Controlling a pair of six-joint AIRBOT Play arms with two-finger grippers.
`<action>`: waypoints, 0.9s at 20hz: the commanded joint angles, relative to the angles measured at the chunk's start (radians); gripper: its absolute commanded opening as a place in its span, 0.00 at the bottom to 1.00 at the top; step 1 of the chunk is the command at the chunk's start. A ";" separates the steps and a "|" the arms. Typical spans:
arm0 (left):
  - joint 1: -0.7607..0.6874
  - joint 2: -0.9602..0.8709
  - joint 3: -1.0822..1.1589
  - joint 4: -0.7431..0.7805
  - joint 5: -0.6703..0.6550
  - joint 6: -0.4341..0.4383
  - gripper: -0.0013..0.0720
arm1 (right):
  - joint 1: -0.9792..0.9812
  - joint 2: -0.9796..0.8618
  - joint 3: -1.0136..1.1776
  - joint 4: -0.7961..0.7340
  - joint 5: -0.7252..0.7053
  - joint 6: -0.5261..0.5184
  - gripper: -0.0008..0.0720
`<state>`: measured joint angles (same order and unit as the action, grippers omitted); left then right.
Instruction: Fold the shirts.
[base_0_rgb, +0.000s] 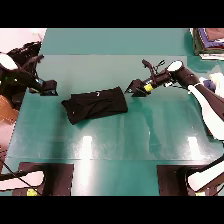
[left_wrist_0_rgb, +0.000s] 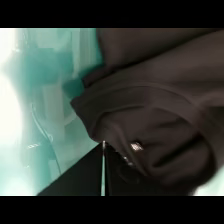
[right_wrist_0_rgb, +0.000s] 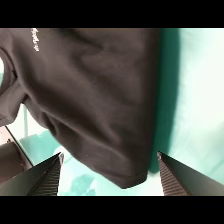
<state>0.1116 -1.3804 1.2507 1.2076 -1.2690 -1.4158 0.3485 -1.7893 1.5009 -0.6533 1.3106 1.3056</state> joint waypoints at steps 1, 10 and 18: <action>-0.001 0.001 -0.099 -0.011 0.089 0.002 0.07 | 0.001 0.021 0.000 0.005 -0.001 -0.005 0.94; -0.001 0.004 -0.095 -0.080 0.080 0.002 0.07 | 0.050 -0.130 0.001 0.064 -0.013 -0.005 0.94; -0.001 0.006 -0.090 -0.107 0.076 0.010 0.06 | 0.169 -0.198 0.002 0.199 -0.156 -0.067 0.37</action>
<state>0.1093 -1.3762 1.1564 1.1149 -1.1892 -1.4128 0.4870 -1.9766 1.5024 -0.5056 1.2324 1.2800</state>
